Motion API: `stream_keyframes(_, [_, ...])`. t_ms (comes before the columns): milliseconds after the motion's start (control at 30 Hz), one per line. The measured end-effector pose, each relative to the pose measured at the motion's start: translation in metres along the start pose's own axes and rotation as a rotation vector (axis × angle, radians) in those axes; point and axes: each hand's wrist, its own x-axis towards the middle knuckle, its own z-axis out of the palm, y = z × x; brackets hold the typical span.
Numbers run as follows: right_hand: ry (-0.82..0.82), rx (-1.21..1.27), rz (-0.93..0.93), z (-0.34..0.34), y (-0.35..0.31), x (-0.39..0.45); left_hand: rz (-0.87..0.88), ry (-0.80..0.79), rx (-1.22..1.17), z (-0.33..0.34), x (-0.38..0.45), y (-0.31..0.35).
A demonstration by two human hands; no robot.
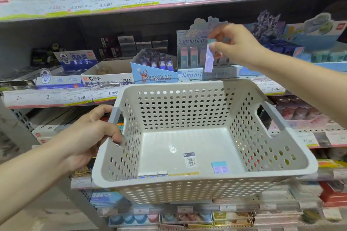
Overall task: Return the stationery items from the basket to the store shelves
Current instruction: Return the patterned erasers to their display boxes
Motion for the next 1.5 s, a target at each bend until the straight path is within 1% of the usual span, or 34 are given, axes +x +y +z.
stream_keyframes(67, [0.093, -0.046, -0.009, 0.001, 0.005, 0.007, 0.003, 0.003, -0.006, 0.001, -0.001, 0.000])
stream_keyframes(167, [0.138, -0.016, -0.025, 0.005, 0.010, 0.014, 0.003, -0.007, -0.002, 0.002, -0.003, 0.001])
stream_keyframes(300, [0.079, -0.044, -0.040, 0.012, 0.012, 0.020, -0.004, -0.003, -0.006, 0.003, -0.005, 0.002])
stream_keyframes(600, [0.024, -0.042, -0.031, 0.014, 0.018, 0.027, -0.003, 0.016, -0.004, 0.004, -0.005, 0.002])
stream_keyframes(733, [0.016, -0.130, -0.065, 0.017, 0.022, 0.022, -0.007, -0.003, 0.014, 0.006, -0.005, 0.003])
stream_keyframes(867, [0.053, -0.222, -0.112, 0.015, 0.019, 0.015, -0.014, 0.000, 0.011, 0.007, -0.005, 0.004])
stream_keyframes(1033, [-0.039, -0.245, -0.026, 0.012, 0.022, 0.007, -0.010, -0.003, -0.002, 0.008, -0.006, 0.005])
stream_keyframes(1267, [-0.083, -0.262, -0.028, 0.011, 0.023, 0.001, -0.018, -0.003, -0.005, 0.008, -0.007, 0.004])
stream_keyframes(1433, [-0.158, -0.330, -0.021, 0.008, 0.020, 0.001, -0.012, 0.004, 0.009, 0.008, -0.006, 0.004])
stream_keyframes(1500, [-0.144, -0.326, -0.043, 0.009, 0.019, -0.003, -0.018, 0.002, 0.018, 0.007, -0.006, 0.004])
